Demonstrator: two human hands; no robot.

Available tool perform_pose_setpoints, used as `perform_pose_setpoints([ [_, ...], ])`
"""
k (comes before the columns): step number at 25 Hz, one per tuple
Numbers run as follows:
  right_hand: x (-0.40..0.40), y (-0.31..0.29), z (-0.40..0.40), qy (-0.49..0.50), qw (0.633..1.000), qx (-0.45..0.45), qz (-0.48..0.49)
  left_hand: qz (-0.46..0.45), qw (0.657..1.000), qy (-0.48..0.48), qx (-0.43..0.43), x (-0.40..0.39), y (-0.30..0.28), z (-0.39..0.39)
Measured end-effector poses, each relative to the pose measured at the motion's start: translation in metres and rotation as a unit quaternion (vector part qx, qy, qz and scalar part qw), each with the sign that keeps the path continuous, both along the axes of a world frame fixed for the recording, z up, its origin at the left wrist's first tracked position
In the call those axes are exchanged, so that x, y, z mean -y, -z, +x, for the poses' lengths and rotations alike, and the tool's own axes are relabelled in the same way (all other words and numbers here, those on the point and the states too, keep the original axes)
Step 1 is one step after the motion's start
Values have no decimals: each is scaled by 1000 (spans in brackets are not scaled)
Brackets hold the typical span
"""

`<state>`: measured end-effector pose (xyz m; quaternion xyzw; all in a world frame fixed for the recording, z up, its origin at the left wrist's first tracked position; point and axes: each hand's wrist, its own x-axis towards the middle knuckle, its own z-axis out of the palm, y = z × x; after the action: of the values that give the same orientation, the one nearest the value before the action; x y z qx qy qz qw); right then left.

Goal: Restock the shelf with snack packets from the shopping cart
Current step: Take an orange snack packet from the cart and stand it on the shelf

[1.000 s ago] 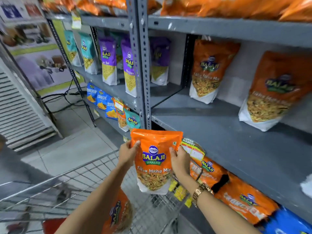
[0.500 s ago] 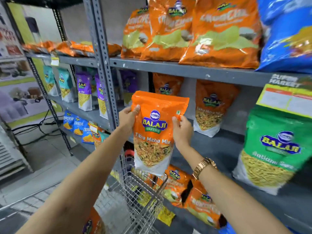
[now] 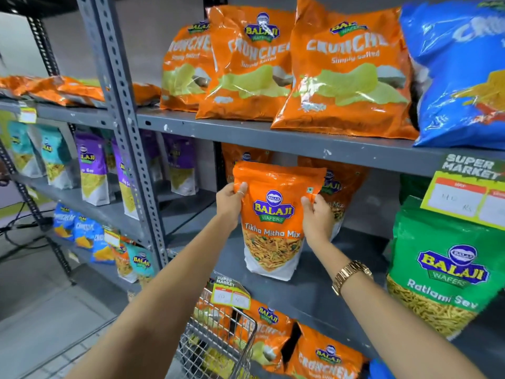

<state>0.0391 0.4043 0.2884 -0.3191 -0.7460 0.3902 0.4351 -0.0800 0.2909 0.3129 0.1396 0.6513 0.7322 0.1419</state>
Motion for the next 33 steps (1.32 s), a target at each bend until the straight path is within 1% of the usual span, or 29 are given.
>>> perform_pose_setpoints([
  [3,-8,11,-6,9,1000,9,1,8,1000,10,9,-11,14,-10],
  [6,-13,20,-7,16,1000,-1,5,5,1000,26,9,-17,19,-18],
  [10,-8,24,-4,37,999,-21,-23,-43,998,30,-34,-13,21,-31],
  [11,-4,24,-4,55,998,-23,-17,-52,997,24,-44,-8,22,-33],
  [14,13,26,0,131,990,-16,58,-62,996,-3,-61,18,31,-36],
  [16,24,30,2,136,987,-12,86,-68,996,-17,-51,42,40,-37],
  [20,53,48,-4,36,990,-13,138,-73,995,-62,-13,104,64,-32],
  [23,85,60,-13,-24,988,-9,154,-100,989,-104,7,158,88,-23],
  [25,110,74,-22,-85,986,-5,143,-137,981,-139,18,201,109,-17],
  [28,147,102,-36,-170,980,24,101,-197,966,-164,26,264,144,-4],
  [30,175,119,-45,-216,973,46,74,-220,956,-188,51,302,162,6],
  [33,212,140,-54,-270,957,78,64,-254,941,-207,89,347,183,23],
])
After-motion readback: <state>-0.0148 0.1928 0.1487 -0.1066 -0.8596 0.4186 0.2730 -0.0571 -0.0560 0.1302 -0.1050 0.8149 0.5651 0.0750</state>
